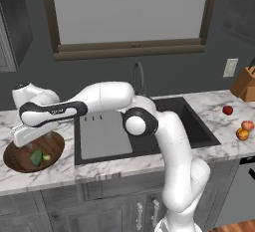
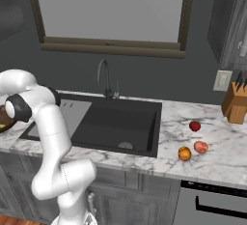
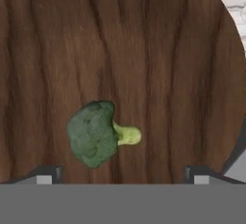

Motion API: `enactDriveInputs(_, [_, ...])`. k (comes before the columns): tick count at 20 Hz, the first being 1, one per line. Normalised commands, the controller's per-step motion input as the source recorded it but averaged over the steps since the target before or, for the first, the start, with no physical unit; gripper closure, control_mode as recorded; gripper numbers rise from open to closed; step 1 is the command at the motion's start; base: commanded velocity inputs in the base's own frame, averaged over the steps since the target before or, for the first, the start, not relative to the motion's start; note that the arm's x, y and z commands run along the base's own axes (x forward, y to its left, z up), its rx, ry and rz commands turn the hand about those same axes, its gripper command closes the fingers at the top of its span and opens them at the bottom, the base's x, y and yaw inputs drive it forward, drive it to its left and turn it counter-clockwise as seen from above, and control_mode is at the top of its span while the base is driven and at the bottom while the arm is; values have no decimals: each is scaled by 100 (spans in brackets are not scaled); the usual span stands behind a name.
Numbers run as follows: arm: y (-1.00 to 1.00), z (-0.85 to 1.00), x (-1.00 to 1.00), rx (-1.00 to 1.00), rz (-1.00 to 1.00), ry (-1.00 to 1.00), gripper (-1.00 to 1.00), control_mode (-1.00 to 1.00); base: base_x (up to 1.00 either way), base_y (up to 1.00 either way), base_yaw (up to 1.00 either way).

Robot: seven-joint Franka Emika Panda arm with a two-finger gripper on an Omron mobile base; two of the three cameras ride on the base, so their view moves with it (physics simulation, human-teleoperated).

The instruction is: There is a mixed pile of frozen fruits and vegetables on the counter. Locate all the frozen vegetables and place the items in a bowl on the counter. Take all the frozen fruits and defrost them in a running sink.

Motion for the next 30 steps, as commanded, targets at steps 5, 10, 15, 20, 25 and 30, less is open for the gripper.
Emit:
enactDriveInputs(5, [-31,35,-2,2,0,-4,-100,-100,0,0,0])
enactDriveInputs(10, [-39,28,0,2,4,-1,-100,-100,0,0,0])
enactDriveInputs(15, [-52,8,-3,6,1,-4,-100,-100,0,0,0])
enactDriveInputs(20, [-49,5,0,9,-1,-6,-100,-100,0,0,0])
enactDriveInputs(25, [-43,16,3,3,-8,0,-100,-100,0,0,0])
enactDriveInputs(30, [-38,10,4,0,-12,1,-100,-100,0,0,0])
